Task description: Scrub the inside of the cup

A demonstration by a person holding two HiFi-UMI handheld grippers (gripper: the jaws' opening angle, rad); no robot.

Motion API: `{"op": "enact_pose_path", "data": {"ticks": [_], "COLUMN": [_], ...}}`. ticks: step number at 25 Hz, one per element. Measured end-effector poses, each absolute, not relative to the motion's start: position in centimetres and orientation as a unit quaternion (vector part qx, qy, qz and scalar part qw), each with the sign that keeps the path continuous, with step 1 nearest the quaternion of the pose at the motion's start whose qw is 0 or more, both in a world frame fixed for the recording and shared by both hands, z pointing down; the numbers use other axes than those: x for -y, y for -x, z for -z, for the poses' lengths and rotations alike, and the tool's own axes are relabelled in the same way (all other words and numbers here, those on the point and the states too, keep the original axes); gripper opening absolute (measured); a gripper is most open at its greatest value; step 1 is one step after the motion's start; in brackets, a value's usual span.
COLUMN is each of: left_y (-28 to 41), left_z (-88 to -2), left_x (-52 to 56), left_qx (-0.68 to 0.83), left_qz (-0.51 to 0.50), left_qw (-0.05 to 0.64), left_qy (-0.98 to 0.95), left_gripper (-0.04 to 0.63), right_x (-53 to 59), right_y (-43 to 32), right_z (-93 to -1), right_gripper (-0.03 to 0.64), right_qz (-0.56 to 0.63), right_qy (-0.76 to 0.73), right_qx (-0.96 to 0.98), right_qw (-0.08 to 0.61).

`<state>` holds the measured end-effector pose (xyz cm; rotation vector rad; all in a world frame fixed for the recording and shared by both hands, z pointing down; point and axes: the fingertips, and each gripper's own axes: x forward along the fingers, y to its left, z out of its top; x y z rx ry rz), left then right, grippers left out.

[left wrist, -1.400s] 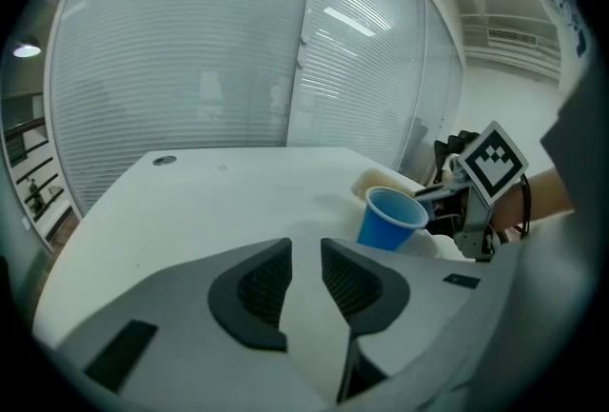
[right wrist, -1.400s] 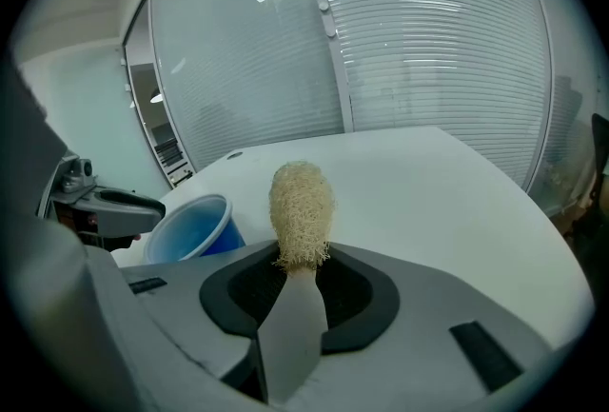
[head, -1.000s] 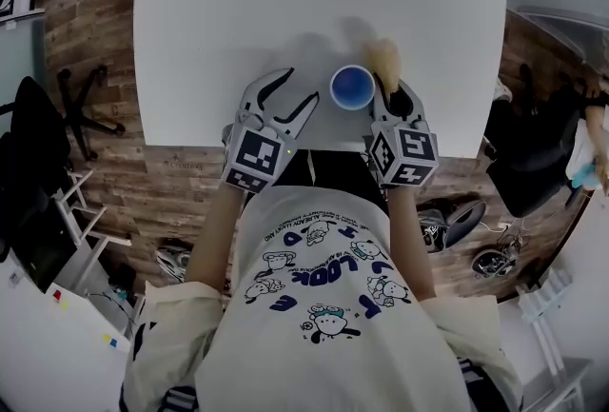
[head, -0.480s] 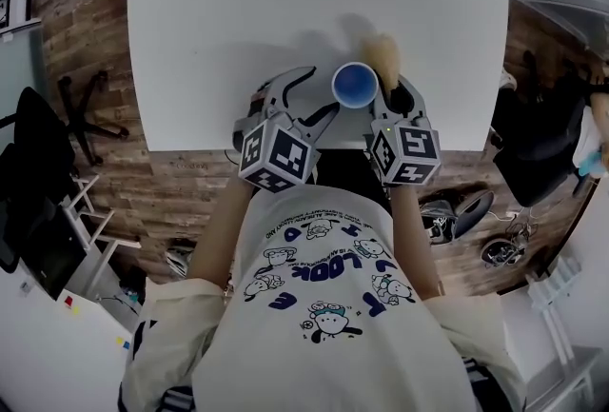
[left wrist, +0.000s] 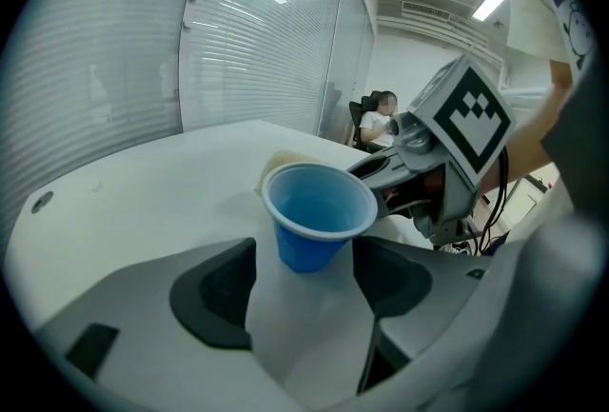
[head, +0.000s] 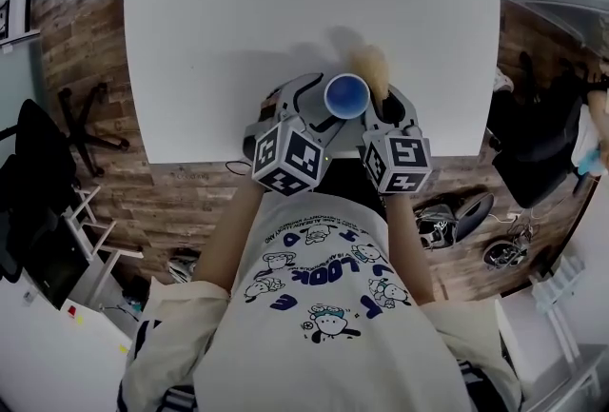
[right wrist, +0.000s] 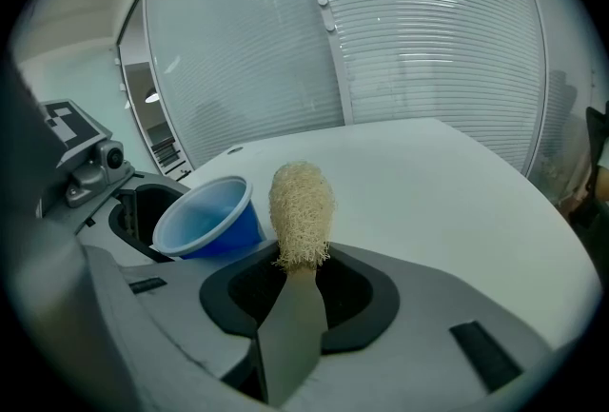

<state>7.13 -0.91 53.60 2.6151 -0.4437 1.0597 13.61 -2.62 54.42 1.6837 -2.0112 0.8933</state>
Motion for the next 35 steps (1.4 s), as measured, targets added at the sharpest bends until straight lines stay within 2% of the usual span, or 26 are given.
{"op": "enact_pose_path", "data": {"ticks": [9,23,30,35], "left_y": [-8.0,-8.4,-8.2,-7.6], "left_z": [-54.2,-54.0,-53.6,-53.1], "left_x": [1.5,2.1,2.2,2.7], "left_qx": [0.153,0.171,0.179,0.191], "left_qz": [-0.367,-0.354,-0.346,-0.341], "left_qw": [0.173,0.176,0.174,0.176], "left_qy": [-0.901,-0.902,-0.905,-0.904], "left_gripper": [0.341,0.321,0.314,0.312], "right_x": [2.6,2.4,2.5,2.7], "right_y": [-13.1,-12.4,-12.1,-12.6], "right_z": [-54.6,-54.4,-54.1,-53.2], "right_gripper": [0.092,0.092,0.091,0.091], "right_qz": [-0.304,-0.301,-0.305,-0.330], "right_qy": [-0.579,-0.559,-0.558,-0.564], "right_qx": [0.729,0.744,0.746,0.739], "right_qw": [0.203,0.207,0.200,0.168]}}
